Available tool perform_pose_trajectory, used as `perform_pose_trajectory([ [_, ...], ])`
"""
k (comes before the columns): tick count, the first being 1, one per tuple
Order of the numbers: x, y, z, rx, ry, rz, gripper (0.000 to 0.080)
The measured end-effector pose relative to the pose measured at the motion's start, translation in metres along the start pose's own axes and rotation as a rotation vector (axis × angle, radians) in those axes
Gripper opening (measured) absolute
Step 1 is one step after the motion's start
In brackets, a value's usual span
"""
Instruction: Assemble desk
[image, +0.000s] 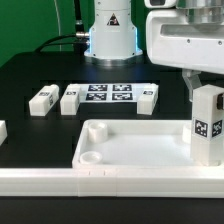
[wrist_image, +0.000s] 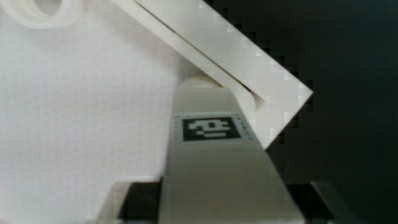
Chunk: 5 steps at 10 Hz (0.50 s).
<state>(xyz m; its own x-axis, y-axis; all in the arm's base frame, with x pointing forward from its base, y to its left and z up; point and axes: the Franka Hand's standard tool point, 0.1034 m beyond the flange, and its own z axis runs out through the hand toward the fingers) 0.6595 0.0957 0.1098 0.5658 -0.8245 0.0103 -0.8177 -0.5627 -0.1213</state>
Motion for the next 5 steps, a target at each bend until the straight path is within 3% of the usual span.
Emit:
perform_pose_trajectory([
  [1,-0.0004,-0.0004,0.0004,0.002,0.0,0.001,0.0395],
  [2,-0.0007,-0.0005,0.0006,0.002,-0.001,-0.024,0.0395],
  [3,-0.0007,-0.0004,0.0007,0.001,-0.001,-0.063,0.0573],
  [4,-0.0013,0.0005,0.0008,-0.005,-0.004,-0.153,0.0573],
  [5,-0.0026,0.0005,0.0009,-0.008,-0.008,-0.272,0.0634],
])
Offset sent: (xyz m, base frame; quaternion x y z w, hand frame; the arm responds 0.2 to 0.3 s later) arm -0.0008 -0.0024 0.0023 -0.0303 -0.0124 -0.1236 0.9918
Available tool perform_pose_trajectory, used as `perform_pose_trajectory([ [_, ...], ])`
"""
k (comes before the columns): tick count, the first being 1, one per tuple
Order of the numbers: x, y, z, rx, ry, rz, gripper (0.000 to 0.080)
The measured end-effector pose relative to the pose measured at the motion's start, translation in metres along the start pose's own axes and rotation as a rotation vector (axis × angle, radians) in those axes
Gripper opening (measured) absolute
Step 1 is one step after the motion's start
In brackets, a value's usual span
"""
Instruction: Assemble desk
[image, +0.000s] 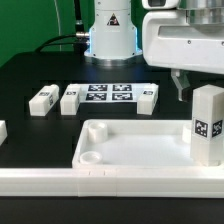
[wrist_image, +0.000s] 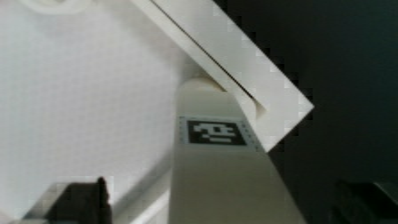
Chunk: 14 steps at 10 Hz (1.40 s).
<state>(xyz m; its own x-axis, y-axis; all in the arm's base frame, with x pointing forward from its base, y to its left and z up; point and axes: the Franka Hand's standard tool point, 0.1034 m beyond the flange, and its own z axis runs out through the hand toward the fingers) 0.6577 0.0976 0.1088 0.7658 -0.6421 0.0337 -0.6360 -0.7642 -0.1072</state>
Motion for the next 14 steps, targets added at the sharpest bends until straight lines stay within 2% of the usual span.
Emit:
perform_pose_trajectory([
  [8,-0.0006,-0.0019,0.0006,-0.001,-0.002,-0.772,0.0648],
  [12,0.0015,-0.0009,-0.0007,-0.012,-0.008,-1.016,0.0648],
  [13,0.0024,0.0,-0.0005,-0.013,-0.009,-1.112,0.0521],
  [14,0.0023,-0.0001,-0.0005,-0.012,-0.009,-1.089,0.0386],
])
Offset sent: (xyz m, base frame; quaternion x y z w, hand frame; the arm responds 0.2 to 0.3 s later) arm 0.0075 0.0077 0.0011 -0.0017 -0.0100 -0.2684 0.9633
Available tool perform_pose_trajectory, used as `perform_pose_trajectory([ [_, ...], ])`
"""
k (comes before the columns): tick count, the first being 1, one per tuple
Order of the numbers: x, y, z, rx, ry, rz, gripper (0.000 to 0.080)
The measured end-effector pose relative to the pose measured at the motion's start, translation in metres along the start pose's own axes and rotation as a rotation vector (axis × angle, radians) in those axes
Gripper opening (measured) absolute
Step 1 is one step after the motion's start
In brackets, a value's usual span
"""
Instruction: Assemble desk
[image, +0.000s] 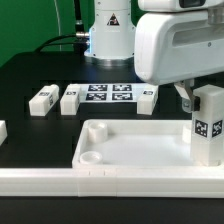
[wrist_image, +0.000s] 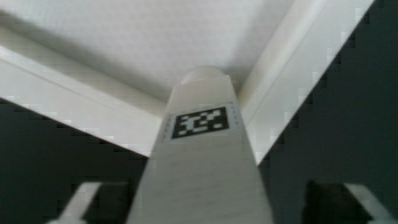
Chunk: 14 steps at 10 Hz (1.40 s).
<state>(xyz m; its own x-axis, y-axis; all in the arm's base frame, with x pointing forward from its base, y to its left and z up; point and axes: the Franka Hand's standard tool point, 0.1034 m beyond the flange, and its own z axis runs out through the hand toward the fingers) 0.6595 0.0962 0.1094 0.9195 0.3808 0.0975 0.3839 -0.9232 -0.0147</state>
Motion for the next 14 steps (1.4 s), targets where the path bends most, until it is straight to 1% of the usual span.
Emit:
perform_pose_trajectory([
  [1,0.0,0.0002,0.0,0.0,0.0,0.0,0.0386],
  [2,0.0,0.0001,0.0,0.0,0.0,0.007,0.0288],
  [4,0.0,0.0,0.0,0.001,0.0,0.047,0.0288],
  [8,0.0005,0.0007,0.0004,0.006,0.009,0.471,0.0288],
  [13,0.0002,0.0011,0.0001,0.0,0.011,1.024,0.0289],
  [14,0.0002,0.001,0.0002,0.001,0.011,1.096,0.0289],
])
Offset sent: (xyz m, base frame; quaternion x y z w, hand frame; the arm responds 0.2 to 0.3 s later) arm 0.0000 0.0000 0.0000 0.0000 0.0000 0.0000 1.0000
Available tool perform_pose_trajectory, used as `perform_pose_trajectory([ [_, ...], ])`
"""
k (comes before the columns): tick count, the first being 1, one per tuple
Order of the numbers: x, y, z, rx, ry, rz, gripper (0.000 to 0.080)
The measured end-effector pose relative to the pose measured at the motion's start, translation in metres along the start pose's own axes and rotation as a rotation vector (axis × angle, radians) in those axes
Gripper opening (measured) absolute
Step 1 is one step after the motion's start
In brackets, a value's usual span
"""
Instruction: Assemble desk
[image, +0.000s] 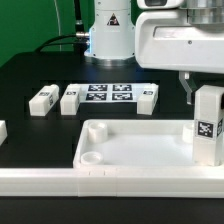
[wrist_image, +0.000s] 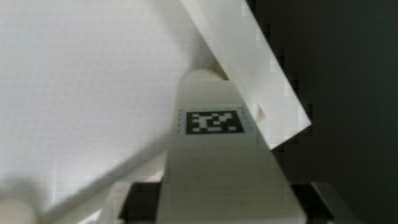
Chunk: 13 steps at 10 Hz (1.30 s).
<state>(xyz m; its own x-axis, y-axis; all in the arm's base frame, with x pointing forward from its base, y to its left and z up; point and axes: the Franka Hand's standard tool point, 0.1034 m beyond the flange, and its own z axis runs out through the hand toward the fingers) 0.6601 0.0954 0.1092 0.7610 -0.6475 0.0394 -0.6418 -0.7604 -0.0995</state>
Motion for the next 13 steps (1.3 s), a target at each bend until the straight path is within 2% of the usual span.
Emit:
perform_pose_trajectory([
  [4,-0.0002,-0.0001,-0.0001,0.004,-0.012,0.343,0.029],
  [7,-0.0004,-0.0002,0.0001,0.004,-0.012,0.365,0.029],
  [9,-0.0004,-0.0001,0.0001,0.004,-0.012,0.297,0.0536],
  [10,-0.0005,0.0003,0.0003,0.003,-0.012,0.226,0.0536],
  [11,-0.0005,0.0003,0.0003,0.003,-0.012,0.1,0.0626],
  [13,-0.0005,0.0002,0.0002,0.004,-0.012,-0.098,0.0642],
])
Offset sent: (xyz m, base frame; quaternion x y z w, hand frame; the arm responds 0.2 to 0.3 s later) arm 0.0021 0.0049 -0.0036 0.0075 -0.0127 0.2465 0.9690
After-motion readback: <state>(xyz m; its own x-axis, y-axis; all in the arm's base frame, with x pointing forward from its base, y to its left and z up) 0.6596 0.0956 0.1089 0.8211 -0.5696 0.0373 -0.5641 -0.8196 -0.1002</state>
